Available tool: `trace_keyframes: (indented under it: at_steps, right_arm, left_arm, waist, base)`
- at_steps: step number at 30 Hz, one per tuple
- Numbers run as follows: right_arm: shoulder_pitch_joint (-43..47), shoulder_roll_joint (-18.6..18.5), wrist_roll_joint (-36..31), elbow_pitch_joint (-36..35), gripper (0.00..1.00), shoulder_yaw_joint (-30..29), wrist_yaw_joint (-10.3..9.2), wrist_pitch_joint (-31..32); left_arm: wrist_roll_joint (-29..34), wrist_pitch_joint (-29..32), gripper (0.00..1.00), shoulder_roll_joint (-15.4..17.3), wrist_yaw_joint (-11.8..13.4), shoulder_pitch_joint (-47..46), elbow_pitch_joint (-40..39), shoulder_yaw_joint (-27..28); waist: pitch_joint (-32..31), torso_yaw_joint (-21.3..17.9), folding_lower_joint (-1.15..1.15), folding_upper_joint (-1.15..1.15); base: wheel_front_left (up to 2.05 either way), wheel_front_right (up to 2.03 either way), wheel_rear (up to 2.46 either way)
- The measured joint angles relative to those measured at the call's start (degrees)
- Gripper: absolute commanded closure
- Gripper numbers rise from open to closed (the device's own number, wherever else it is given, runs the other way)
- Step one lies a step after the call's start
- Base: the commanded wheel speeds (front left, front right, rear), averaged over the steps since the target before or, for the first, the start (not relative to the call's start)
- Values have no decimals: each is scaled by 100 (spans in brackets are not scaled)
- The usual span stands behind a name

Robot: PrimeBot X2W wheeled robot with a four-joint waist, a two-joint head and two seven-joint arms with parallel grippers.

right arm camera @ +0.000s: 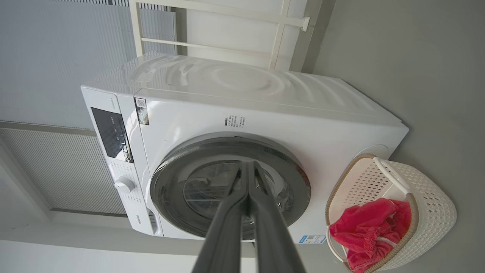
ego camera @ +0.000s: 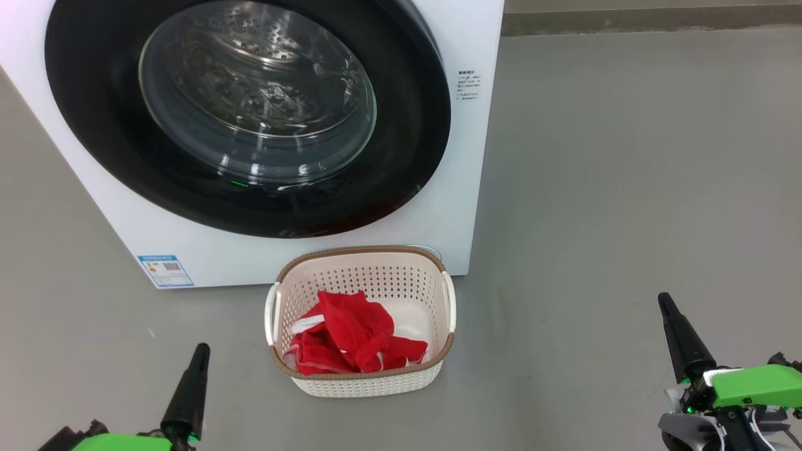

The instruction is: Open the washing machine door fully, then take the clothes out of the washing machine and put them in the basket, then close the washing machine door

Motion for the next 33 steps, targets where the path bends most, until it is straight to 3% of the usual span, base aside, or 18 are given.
trace_keyframes:
  at_steps: [33]
  right_arm:
    - [-30,-4,55,3,100,-10,-7,0]
  left_arm:
    - [-25,1,100,0,-1,-10,9,7]
  waist:
    - [0,0,0,0]
  base:
    - [0,0,0]
